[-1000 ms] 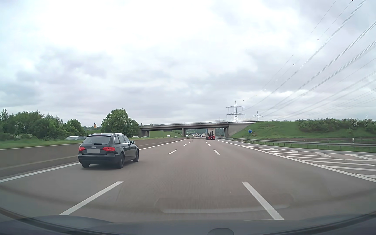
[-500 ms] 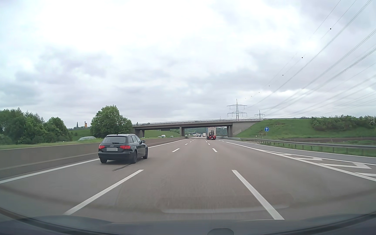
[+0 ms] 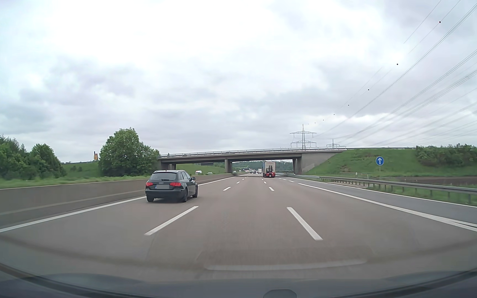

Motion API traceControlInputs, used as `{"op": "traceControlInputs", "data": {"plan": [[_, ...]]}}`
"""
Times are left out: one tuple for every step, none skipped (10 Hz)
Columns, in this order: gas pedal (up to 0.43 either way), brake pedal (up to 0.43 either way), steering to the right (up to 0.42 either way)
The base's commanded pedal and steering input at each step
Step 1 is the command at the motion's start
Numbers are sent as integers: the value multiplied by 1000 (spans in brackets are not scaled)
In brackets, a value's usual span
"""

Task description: Follow the waypoints while adhering to traffic rules and regulations

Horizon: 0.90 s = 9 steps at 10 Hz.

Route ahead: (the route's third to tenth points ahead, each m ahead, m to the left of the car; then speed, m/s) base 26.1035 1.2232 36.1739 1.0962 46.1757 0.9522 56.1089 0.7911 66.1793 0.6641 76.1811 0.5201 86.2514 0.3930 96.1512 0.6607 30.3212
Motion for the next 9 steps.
{"op": "traceControlInputs", "data": {"plan": [[209,0,-3],[209,0,-2],[220,0,-2],[220,0,-2],[220,0,-2],[220,0,-2],[220,0,-2],[220,0,-2],[220,0,-2]]}}
